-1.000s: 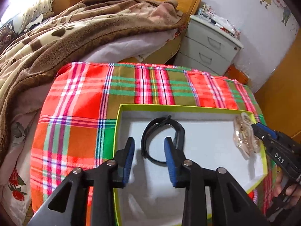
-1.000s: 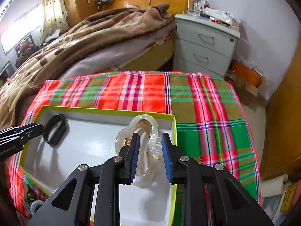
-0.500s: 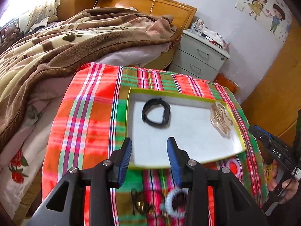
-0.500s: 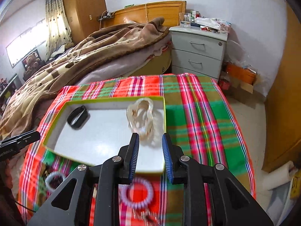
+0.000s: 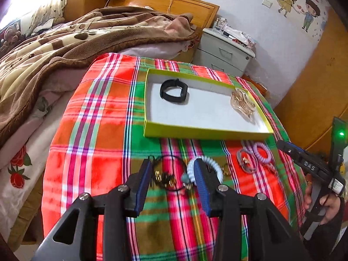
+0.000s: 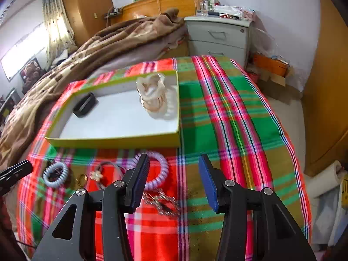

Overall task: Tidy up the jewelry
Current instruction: 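Withdraw both tools from the box back toward the remaining jewelry, then grasp the purple coil hair tie with the right tool, then grasp the light blue coil hair tie with the left tool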

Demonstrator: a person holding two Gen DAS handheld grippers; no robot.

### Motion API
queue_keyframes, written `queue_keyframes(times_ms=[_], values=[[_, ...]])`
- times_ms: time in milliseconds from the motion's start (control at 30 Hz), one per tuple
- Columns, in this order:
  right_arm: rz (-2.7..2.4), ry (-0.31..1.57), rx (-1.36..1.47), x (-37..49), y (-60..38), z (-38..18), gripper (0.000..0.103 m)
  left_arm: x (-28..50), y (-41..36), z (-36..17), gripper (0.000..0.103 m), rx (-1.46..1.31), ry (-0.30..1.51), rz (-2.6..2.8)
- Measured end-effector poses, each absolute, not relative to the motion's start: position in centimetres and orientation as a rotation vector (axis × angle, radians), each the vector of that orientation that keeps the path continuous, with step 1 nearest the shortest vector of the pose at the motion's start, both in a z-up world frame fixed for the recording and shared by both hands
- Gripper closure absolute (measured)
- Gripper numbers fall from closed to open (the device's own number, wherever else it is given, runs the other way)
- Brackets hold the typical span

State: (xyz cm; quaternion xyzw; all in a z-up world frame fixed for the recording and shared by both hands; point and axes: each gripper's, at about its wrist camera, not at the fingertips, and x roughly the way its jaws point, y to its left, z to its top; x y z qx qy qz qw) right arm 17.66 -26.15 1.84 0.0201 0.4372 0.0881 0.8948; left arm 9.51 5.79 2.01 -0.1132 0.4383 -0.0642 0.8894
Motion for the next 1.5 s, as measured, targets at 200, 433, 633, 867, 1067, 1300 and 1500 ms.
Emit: queue_keyframes(times_ms=[200,433,633,867,1067,1300,1500], values=[[0.180,0.935,0.033,18.2,-25.8,0.4,0.055,8.3,5.7,1.1,0.057,-0.227,0.927,-0.127],[0.183,0.960,0.027,18.5,-25.5,-0.4,0.055,7.7,5.9,0.7,0.057,-0.258,0.935,-0.152],[0.163,0.965,-0.033,18.2,-24.7,-0.6,0.072,7.6,5.7,0.8,0.056,-0.258,0.944,-0.159],[0.150,0.954,-0.050,17.5,-25.0,-0.6,0.093,8.2,5.1,1.2,0.056,-0.243,0.961,-0.174],[0.139,0.918,-0.007,16.7,-26.0,0.3,0.093,9.8,4.3,1.7,0.056,-0.224,0.966,-0.207],[0.152,0.893,0.021,16.2,-26.2,1.1,0.093,11.7,3.3,1.1,0.058,-0.196,1.004,-0.215],[0.165,0.889,0.030,16.1,-26.0,1.2,0.093,12.2,2.9,0.1,0.069,-0.219,1.055,-0.238]])
